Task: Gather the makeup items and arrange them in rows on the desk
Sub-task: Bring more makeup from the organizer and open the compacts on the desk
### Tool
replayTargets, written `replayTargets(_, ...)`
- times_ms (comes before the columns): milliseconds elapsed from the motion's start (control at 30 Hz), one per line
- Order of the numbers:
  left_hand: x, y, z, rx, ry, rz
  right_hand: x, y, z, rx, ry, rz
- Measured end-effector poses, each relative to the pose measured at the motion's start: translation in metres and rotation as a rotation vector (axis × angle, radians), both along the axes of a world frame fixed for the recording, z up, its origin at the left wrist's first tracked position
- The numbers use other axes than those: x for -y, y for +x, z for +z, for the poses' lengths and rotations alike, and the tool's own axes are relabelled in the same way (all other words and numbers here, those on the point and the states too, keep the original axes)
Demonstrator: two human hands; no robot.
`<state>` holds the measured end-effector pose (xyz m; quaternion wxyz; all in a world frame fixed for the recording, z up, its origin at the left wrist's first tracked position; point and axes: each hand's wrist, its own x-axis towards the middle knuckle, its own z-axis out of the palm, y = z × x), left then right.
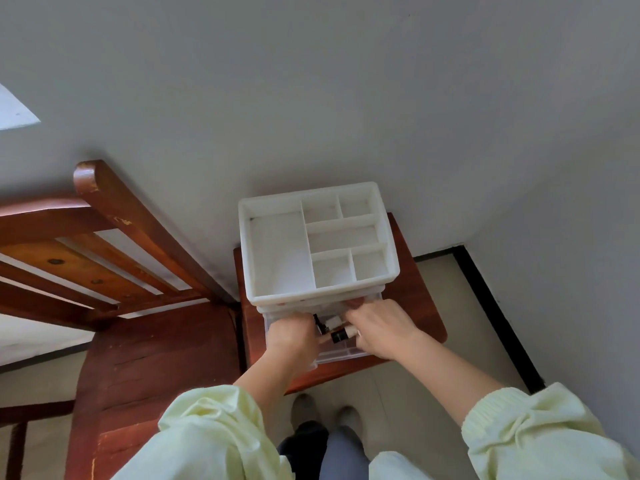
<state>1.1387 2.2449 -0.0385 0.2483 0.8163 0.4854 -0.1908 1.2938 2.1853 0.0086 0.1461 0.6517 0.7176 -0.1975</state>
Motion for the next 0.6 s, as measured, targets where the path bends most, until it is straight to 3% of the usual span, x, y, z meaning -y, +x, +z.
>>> replayTargets(267,-0.01,0.014,0.0,-0.071,0.007,-0.229,0.031,0.013,0.009,-0.209,0.039,-0.579)
replayTargets(367,-0.012,0.014,0.011,-0.108,-0.021,-0.428,0.039,0.016,0.009,-0.38,0.014,-0.814)
replayTargets(467,-0.017,0.009,0.023,-0.073,-0.164,-0.33,0.041,0.019,0.013,-0.69,0.02,-1.046)
replayTargets(600,0.0,-0.003,0.039,0.138,-0.371,-0.092,0.062,0.015,0.036,-0.975,-0.031,-1.22)
